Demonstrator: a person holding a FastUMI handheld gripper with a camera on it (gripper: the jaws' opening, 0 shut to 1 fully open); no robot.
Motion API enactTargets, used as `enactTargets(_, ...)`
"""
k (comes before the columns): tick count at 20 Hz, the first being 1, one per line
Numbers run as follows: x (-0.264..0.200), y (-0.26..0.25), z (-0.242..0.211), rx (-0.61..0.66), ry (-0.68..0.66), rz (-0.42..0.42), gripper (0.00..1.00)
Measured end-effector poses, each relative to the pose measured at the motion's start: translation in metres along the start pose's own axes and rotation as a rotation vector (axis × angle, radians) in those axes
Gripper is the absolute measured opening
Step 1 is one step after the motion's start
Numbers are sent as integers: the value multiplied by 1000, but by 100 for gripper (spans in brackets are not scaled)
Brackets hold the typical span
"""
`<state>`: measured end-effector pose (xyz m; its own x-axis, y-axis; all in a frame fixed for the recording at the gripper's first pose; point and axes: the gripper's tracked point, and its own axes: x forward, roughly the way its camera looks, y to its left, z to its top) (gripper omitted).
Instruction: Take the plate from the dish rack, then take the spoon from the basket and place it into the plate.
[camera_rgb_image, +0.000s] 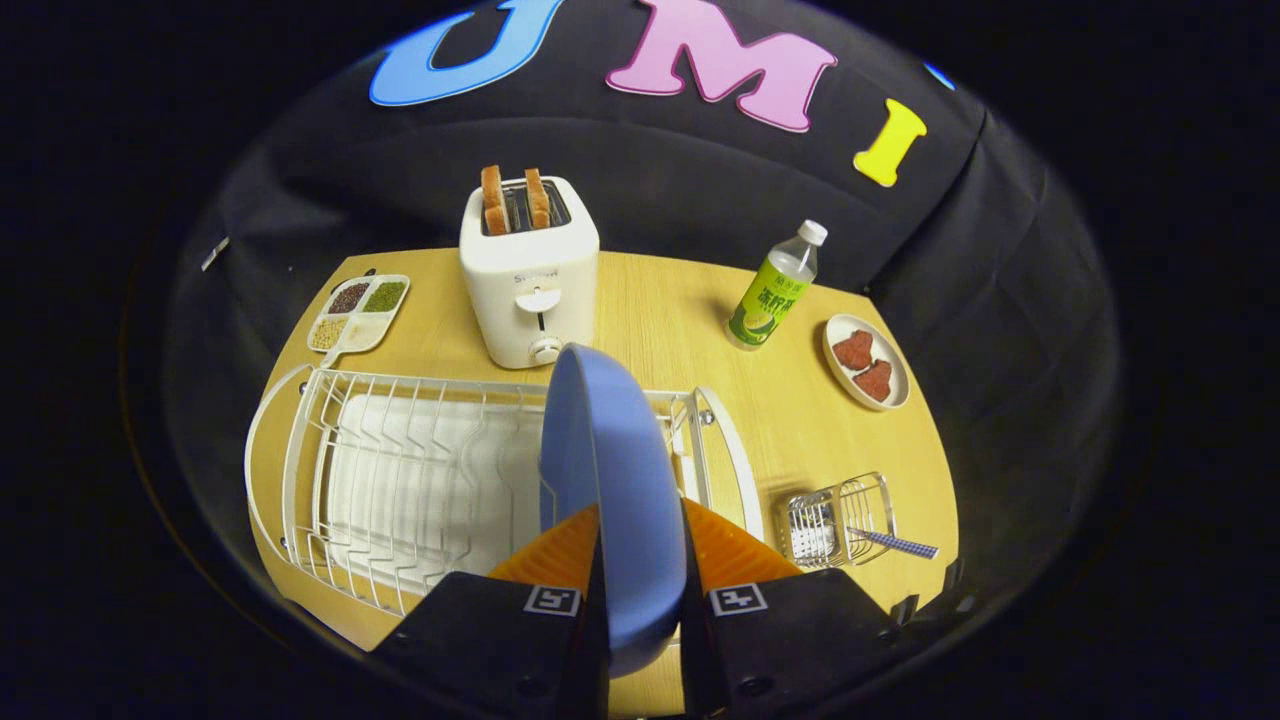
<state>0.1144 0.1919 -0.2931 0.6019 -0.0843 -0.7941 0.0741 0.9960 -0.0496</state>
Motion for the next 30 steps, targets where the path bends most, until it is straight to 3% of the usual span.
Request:
enactTargets(4, -6, -13, 12, -17, -28, -4, 31)
enactTargets(7, -13, -25, 19, 63, -33, 46, 30)
enactTargets(13, -58, -35, 40, 215, -120, 268, 30)
enactTargets(17, -88, -53, 30, 286, -136, 406, 30)
enactTargets(21, -101, -79, -9, 275, -119, 490, 30)
enactTargets(26, -106, -98, -91, 304, -31, 610, 30)
enactTargets(30, -99, -107, -165, 426, 107, 678, 30)
